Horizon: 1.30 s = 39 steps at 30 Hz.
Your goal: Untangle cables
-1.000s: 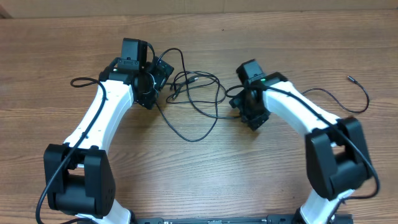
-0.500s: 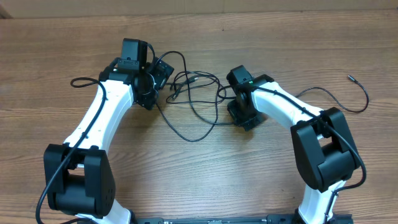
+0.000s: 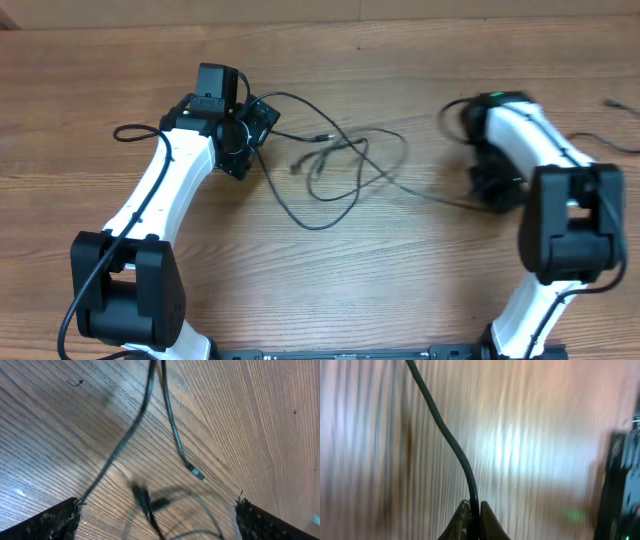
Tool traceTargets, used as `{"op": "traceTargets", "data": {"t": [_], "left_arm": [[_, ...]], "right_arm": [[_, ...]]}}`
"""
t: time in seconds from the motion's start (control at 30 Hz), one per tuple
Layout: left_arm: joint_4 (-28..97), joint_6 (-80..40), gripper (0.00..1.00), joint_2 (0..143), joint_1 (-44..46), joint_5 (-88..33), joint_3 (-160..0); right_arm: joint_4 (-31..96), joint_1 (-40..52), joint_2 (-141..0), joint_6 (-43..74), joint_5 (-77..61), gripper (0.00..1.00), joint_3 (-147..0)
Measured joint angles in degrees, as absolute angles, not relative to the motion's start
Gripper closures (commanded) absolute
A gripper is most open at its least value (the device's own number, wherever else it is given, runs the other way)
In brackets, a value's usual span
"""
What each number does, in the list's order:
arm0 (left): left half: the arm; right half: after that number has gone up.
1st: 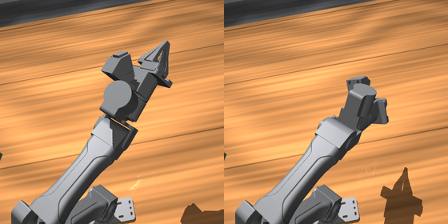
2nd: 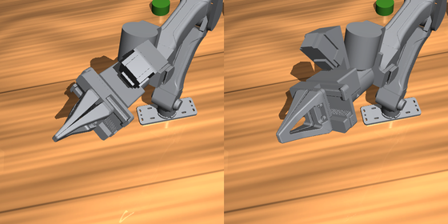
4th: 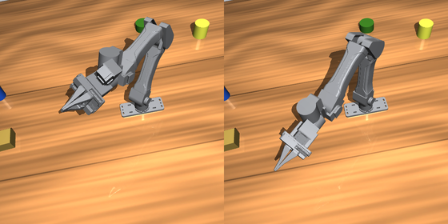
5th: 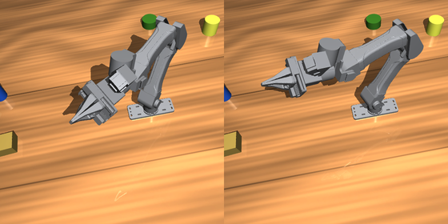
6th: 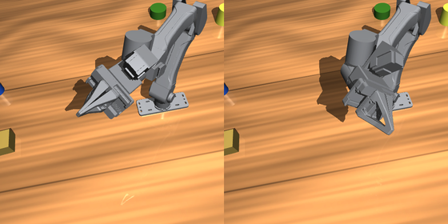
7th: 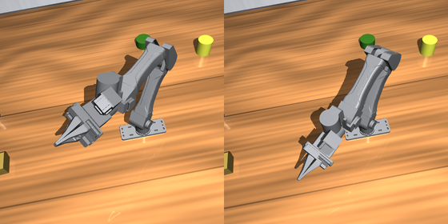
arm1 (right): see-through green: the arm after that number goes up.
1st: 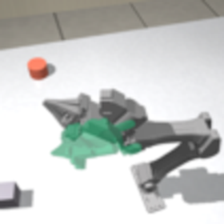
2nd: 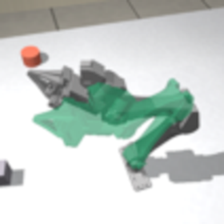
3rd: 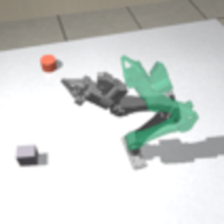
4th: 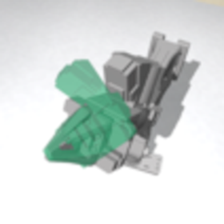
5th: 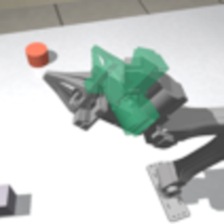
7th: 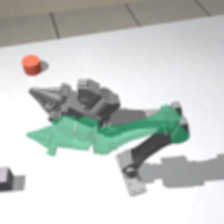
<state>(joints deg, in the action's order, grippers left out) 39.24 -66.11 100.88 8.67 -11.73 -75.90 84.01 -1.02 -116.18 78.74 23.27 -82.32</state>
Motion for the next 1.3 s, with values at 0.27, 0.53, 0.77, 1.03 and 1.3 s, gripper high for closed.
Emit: {"op": "traceTargets", "data": {"t": [0.27, 0.53, 0.77, 1.03, 1.3], "left_arm": [[39.42, -62.87, 0.01, 100.88, 8.93, -3.73, -75.9], [39.46, -55.88, 0.0, 100.88, 8.93, -2.42, -75.9], [40.25, -53.71, 0.01, 100.88, 8.93, -2.74, -75.9], [40.23, -51.53, 0.0, 100.88, 8.93, -6.61, -75.9], [34.54, -34.22, 0.01, 100.88, 13.56, -18.13, -75.9]], "right_arm": [[83.15, -20.84, -115.55, 71.99, 32.42, 0.96, -83.92], [77.28, -28.42, -115.55, 66.72, 33.5, 0.96, -84.05], [74.24, -32.6, -115.57, 55.05, 34.0, 0.96, -92.31], [81.73, -34.02, -115.22, 44.64, 32.73, 0.96, -120.03], [90.83, -33.74, -112.2, 38.44, 11.62, 0.5, -129.27]]}}
